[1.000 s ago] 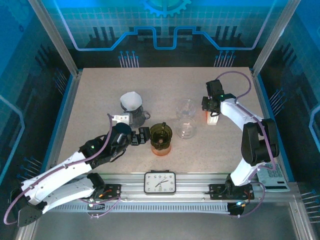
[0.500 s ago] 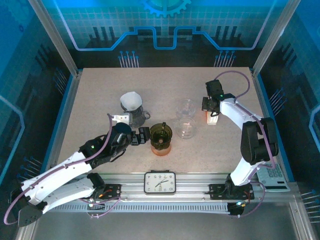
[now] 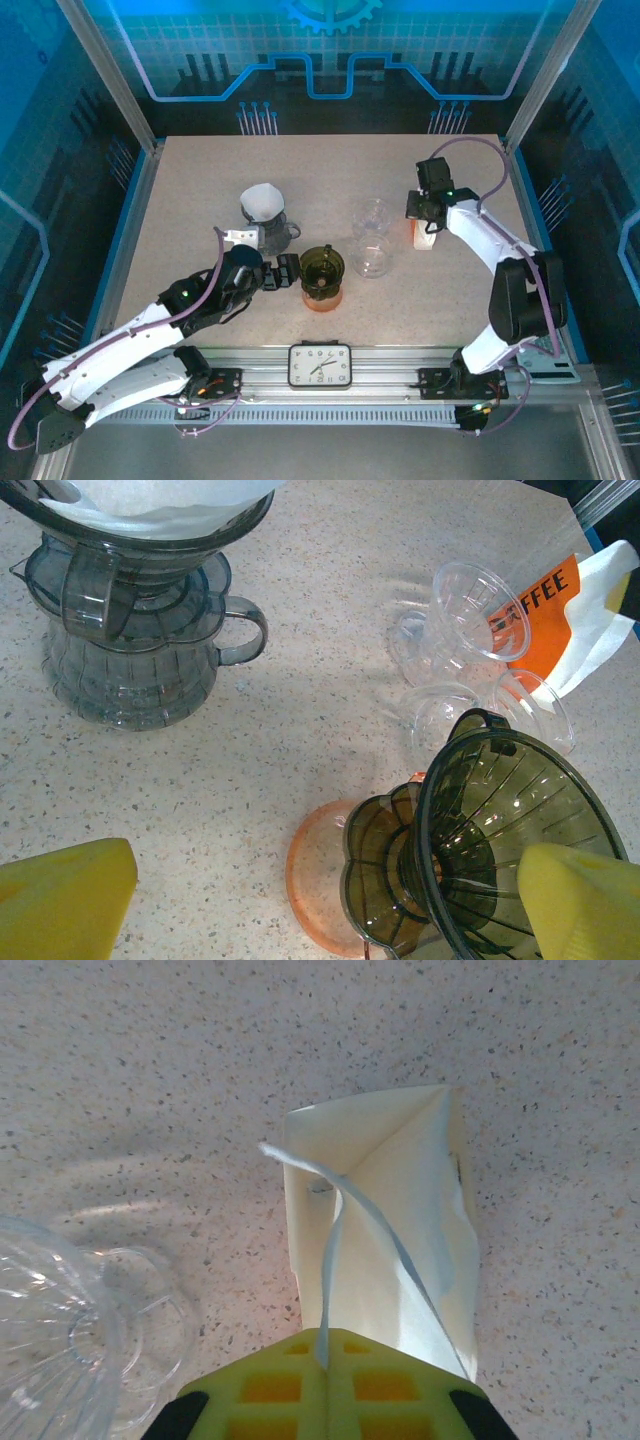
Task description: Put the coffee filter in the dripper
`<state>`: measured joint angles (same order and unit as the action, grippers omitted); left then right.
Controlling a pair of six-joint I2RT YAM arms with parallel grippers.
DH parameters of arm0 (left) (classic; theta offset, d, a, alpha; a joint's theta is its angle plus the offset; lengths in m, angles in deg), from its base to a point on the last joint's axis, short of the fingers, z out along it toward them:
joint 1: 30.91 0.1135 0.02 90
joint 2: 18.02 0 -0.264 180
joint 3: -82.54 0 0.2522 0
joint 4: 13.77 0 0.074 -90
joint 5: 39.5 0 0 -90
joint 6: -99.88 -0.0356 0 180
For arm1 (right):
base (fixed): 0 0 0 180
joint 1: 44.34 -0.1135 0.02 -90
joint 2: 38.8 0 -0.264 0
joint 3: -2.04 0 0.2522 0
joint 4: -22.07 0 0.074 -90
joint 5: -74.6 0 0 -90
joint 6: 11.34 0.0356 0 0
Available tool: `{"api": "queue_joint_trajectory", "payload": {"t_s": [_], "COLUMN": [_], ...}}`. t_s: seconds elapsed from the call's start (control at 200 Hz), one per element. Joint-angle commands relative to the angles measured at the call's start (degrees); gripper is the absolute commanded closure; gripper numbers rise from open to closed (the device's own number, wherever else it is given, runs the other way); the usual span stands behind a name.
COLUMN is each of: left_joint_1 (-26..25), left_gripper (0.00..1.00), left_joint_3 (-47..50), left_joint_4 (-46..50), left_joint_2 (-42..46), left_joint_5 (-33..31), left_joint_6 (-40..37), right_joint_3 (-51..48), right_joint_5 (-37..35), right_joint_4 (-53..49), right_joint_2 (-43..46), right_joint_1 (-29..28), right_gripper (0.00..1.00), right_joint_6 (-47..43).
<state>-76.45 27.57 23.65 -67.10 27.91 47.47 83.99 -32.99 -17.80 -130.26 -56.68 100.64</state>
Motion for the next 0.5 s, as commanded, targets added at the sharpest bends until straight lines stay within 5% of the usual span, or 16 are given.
{"api": "queue_joint_trajectory", "payload": {"t_s": [0.0,0.495], "left_joint_1": [0.4,0.5], "left_gripper": [0.01,0.01], "left_joint_3": [0.1,-3.1], "left_joint_4": [-0.2,0.2], "left_joint_2": [0.2,-0.5], "left_joint_5": [1.0,3.7], "left_joint_6": [0.8,-3.0], "right_joint_3": [-1.7,-5.8], "right_joint_5": [0.2,1.2], "right_joint_4": [-1.9,-7.5], "right_joint_2": [2.8,18.5], "right_joint_1": [-1.3,-8.9], "right_gripper": [1.00,1.00], "right_joint_6": [-0.6,0.3]}}
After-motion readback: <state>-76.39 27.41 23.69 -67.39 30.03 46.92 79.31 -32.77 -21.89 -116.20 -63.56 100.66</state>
